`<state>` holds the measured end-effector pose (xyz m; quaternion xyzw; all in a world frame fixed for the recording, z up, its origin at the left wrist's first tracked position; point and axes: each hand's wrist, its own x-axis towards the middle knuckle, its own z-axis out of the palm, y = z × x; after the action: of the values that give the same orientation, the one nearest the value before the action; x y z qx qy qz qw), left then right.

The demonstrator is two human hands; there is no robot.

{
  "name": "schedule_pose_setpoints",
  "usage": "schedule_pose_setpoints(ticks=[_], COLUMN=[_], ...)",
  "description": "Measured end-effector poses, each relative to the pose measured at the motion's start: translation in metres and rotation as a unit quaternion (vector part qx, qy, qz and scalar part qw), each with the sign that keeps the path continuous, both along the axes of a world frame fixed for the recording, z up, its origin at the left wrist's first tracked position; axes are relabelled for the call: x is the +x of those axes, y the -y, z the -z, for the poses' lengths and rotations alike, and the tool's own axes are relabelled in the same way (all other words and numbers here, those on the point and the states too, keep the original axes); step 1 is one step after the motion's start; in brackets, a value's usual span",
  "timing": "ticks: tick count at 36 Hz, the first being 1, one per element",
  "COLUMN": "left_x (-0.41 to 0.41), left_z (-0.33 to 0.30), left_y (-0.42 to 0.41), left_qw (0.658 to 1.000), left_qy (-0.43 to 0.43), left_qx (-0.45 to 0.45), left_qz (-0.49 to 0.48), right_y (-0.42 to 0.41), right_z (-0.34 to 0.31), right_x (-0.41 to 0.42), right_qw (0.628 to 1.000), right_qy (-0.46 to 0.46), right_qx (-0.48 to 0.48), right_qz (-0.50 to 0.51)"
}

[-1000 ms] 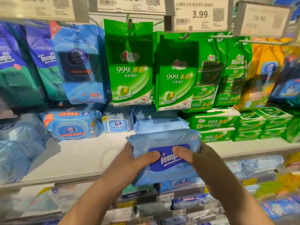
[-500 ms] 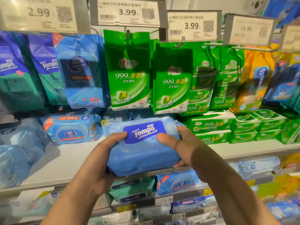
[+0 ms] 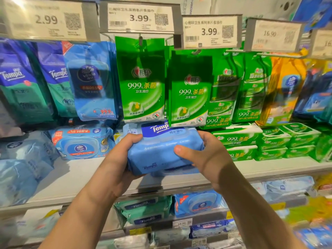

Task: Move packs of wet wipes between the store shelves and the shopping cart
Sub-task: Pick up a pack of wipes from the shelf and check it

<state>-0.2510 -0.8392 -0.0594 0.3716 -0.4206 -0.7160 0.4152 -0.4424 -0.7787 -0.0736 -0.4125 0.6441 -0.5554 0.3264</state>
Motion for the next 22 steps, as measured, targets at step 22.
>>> schedule_pose_setpoints(ticks=[22], left_x=[-0.027], left_z=[0.043], left_y=[0.039], left_qw=[0.969], left_qy=[0.173], left_qx=[-0.165], left_qz=[-0.065], right_y=[0.022], right_z=[0.029], right_x=[-0.025], right_qw=[0.994], right_qy=[-0.055], right_qx=[-0.060], right_qz=[0.073])
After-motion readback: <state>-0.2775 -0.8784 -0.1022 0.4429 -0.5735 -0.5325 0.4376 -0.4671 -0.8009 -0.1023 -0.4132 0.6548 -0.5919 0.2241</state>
